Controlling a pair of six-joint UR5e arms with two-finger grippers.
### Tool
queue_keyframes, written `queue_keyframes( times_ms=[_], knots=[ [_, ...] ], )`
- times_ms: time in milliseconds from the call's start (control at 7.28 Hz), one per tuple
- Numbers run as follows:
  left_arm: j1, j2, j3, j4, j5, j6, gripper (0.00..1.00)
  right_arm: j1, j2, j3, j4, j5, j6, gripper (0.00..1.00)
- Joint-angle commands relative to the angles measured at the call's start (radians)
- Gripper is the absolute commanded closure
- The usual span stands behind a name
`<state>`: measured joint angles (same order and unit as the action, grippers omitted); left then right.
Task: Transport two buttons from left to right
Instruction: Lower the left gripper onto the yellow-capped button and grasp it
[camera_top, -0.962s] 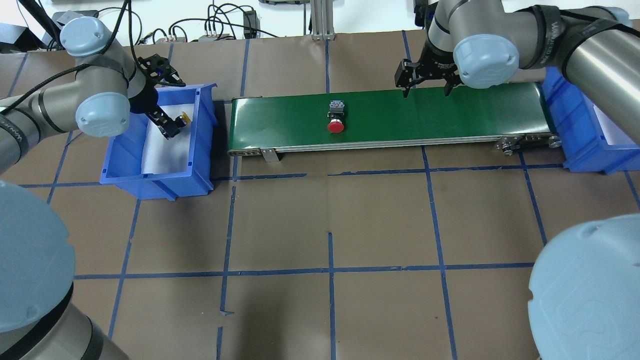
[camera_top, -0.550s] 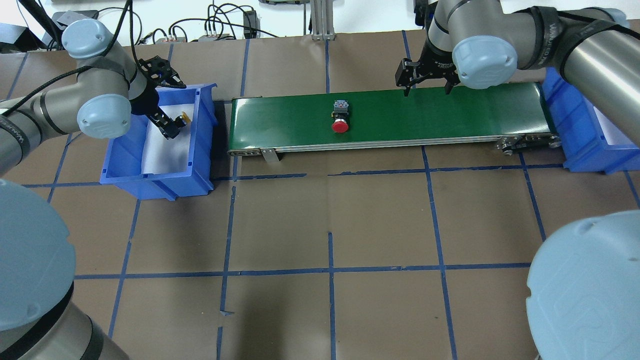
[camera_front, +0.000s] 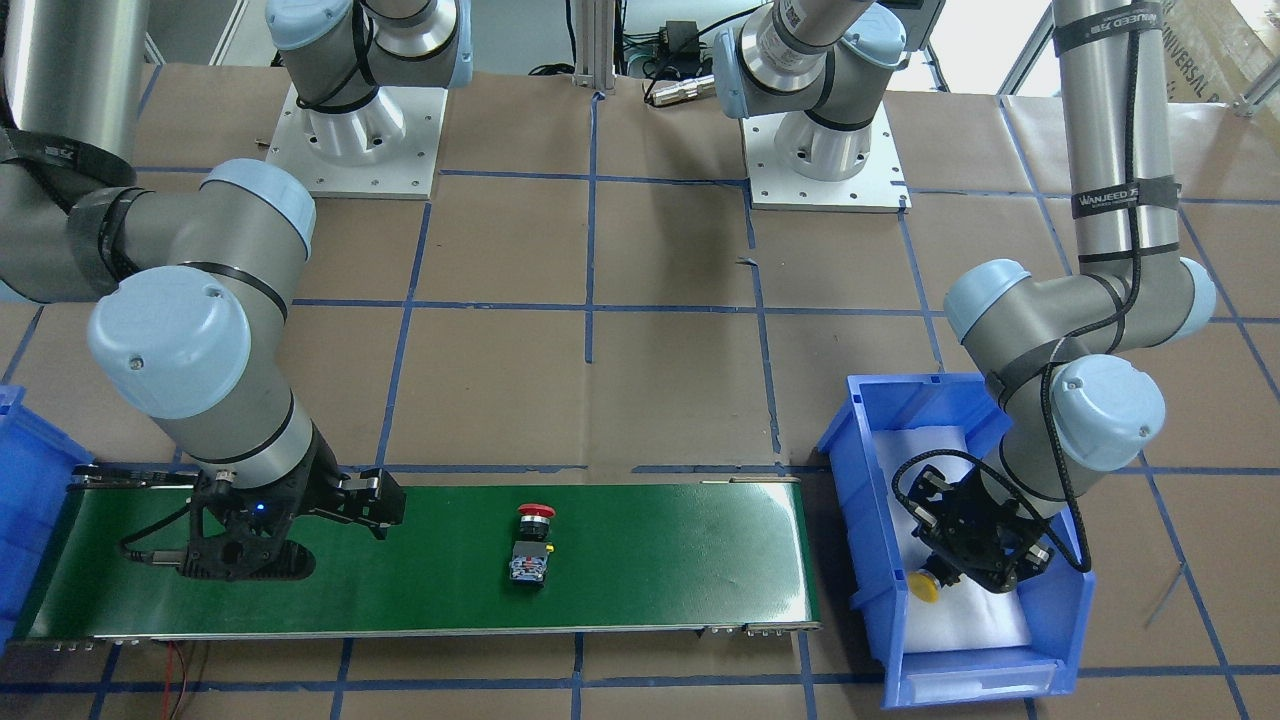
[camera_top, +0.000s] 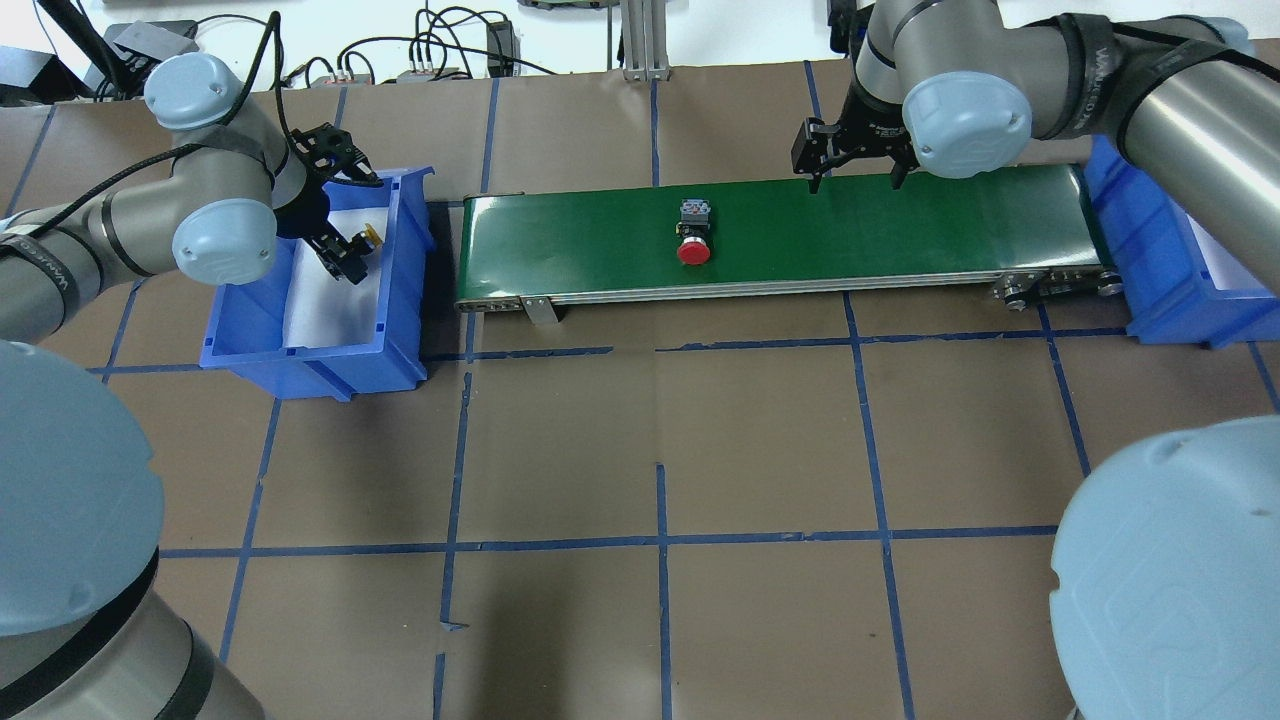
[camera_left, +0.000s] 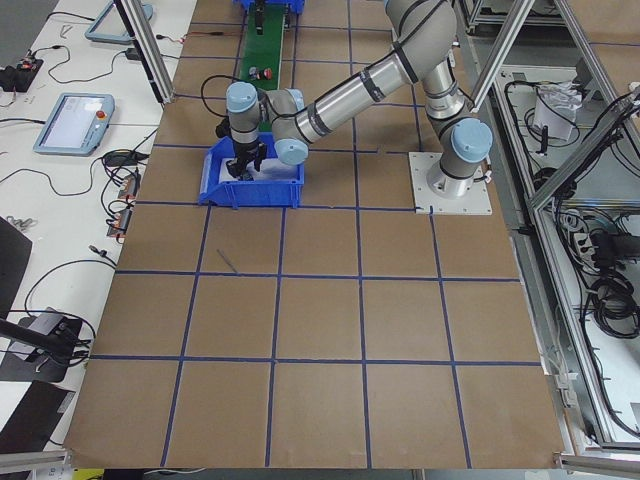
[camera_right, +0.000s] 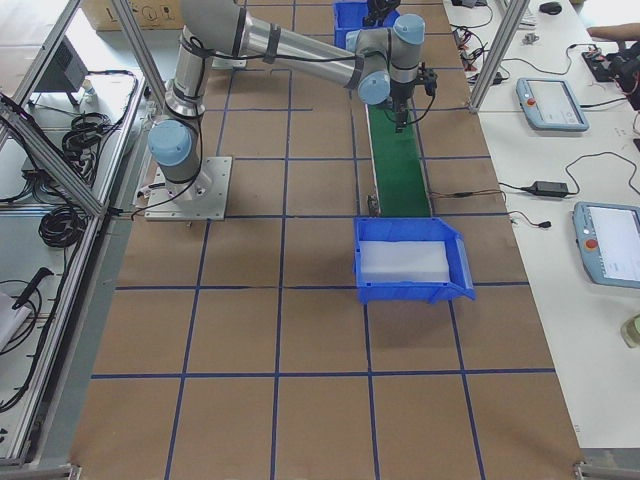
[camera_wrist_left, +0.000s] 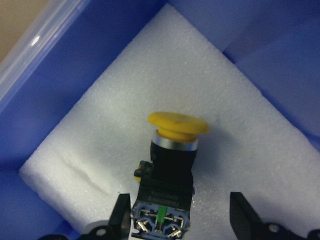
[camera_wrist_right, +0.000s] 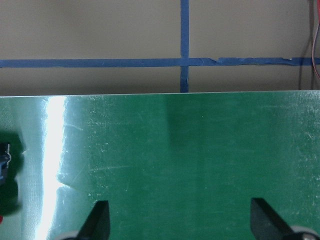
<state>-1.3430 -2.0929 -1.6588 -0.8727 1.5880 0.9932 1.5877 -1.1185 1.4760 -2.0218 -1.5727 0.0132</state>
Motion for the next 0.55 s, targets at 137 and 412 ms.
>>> queue_keyframes(
  times_ms=[137,412],
  knots=[
    [0.001,-0.001,-0.001,0.001,0.001,0.001,0.46,0.002,0.000,0.003,0.000,0.000,-0.001,0.00],
    [0.002,0.002,0.019,0.003,0.007,-0.001,0.67,0.003,0.008,0.001,0.000,0.000,0.002,0.00]
  ],
)
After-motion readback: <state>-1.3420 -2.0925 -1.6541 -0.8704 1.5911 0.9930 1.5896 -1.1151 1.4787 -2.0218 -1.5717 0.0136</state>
